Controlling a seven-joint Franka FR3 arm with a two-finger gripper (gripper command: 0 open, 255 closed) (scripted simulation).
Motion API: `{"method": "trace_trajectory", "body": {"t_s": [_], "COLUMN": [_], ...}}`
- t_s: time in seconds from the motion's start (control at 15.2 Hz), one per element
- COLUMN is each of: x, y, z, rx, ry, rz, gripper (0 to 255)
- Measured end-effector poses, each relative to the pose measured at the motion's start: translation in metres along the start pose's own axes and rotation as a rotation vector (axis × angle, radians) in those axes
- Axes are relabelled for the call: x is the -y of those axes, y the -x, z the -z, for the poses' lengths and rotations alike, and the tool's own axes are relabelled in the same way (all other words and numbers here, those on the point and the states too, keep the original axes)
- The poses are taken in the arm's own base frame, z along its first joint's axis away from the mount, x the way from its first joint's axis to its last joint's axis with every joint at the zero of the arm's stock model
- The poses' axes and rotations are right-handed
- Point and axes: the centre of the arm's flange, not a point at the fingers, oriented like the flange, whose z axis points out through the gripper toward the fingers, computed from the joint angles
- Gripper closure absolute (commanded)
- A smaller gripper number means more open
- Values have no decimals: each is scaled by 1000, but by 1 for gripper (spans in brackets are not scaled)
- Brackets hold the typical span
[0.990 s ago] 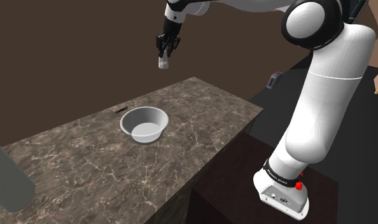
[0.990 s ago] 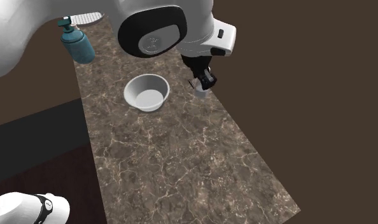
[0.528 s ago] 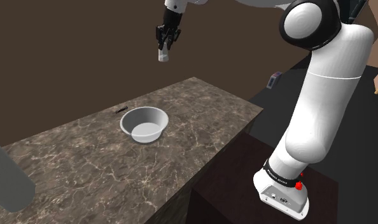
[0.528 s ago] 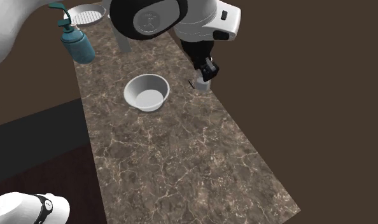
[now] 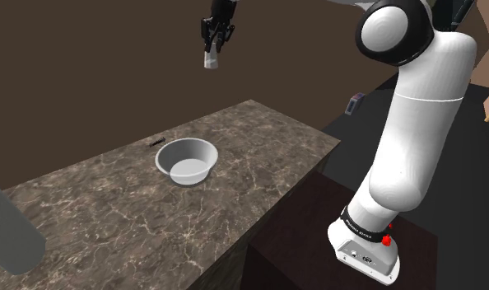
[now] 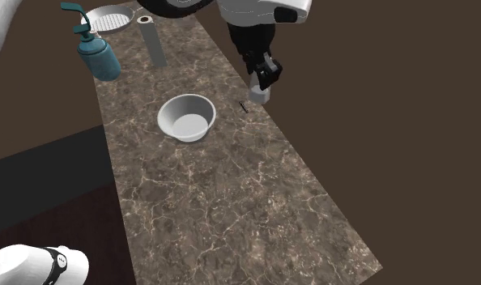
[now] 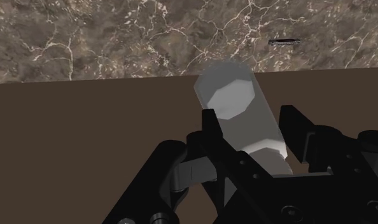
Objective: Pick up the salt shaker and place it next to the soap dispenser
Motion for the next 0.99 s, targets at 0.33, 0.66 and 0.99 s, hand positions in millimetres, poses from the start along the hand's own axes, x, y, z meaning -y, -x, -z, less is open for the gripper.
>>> {"method": "trace_trajectory", "body": {"t_s": [0.33,0.66,0.99], "x": [3,6,13], "y": [-6,-13,-15], "z": [25,52,72], "rx": [0,0,1], "ry": [0,0,0], "rz": [0,0,0], "gripper": [255,255,255]}}
